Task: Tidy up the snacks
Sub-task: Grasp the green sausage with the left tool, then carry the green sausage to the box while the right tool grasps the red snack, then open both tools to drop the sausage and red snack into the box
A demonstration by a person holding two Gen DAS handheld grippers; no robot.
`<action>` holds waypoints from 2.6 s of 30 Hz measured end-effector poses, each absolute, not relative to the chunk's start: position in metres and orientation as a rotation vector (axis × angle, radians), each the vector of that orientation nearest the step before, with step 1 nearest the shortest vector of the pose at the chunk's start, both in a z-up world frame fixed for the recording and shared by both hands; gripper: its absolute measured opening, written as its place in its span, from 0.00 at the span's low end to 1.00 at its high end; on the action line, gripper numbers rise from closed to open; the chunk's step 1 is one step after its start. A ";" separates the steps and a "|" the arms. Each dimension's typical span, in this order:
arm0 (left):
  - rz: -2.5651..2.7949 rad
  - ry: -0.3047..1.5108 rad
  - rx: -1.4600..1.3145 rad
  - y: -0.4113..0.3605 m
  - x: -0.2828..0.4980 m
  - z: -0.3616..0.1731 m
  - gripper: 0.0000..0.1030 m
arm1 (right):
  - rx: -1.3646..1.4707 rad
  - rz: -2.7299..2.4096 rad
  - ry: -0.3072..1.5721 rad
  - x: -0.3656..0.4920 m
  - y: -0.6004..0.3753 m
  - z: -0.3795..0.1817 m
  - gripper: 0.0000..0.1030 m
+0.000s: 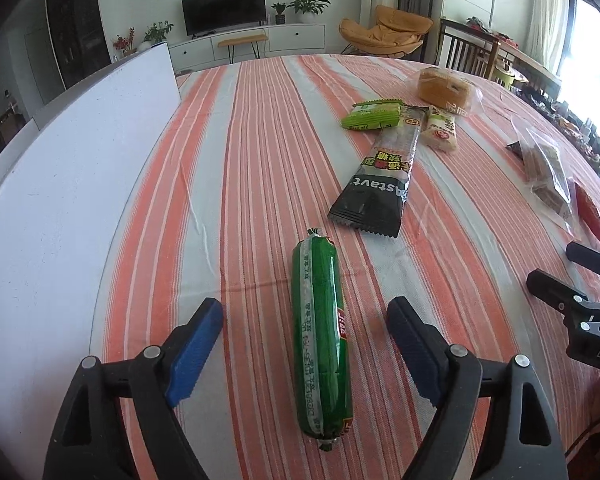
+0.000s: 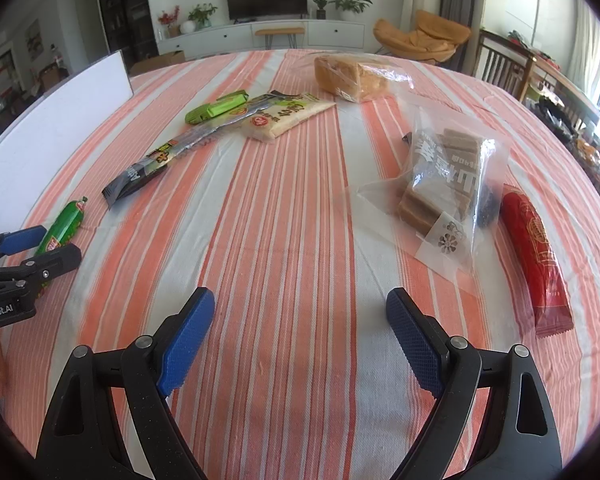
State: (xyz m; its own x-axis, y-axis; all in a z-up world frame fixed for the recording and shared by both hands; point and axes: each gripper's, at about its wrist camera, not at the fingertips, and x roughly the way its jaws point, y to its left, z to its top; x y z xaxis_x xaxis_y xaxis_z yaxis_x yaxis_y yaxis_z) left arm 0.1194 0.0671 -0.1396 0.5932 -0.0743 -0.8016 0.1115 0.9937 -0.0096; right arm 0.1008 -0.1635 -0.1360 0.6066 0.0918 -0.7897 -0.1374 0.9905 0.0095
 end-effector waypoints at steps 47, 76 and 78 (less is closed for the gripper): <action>-0.199 1.025 -0.117 0.083 0.107 -0.127 0.22 | 0.244 0.075 1.257 0.098 -0.306 -0.117 0.15; 0.475 0.815 -0.296 0.344 -0.001 -0.009 0.79 | 0.249 0.862 0.935 0.120 0.093 0.041 0.67; 0.457 0.817 -0.295 0.336 -0.007 -0.018 0.80 | 0.168 0.757 0.891 0.117 0.059 0.027 0.67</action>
State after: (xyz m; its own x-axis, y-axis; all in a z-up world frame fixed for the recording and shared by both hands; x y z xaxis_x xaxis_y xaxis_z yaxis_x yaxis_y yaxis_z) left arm -0.0067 0.3362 -0.0180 0.5957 0.2757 -0.7544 -0.4983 0.8635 -0.0779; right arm 0.1171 0.0590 0.0265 0.3926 0.6593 -0.6412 -0.5261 0.7329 0.4314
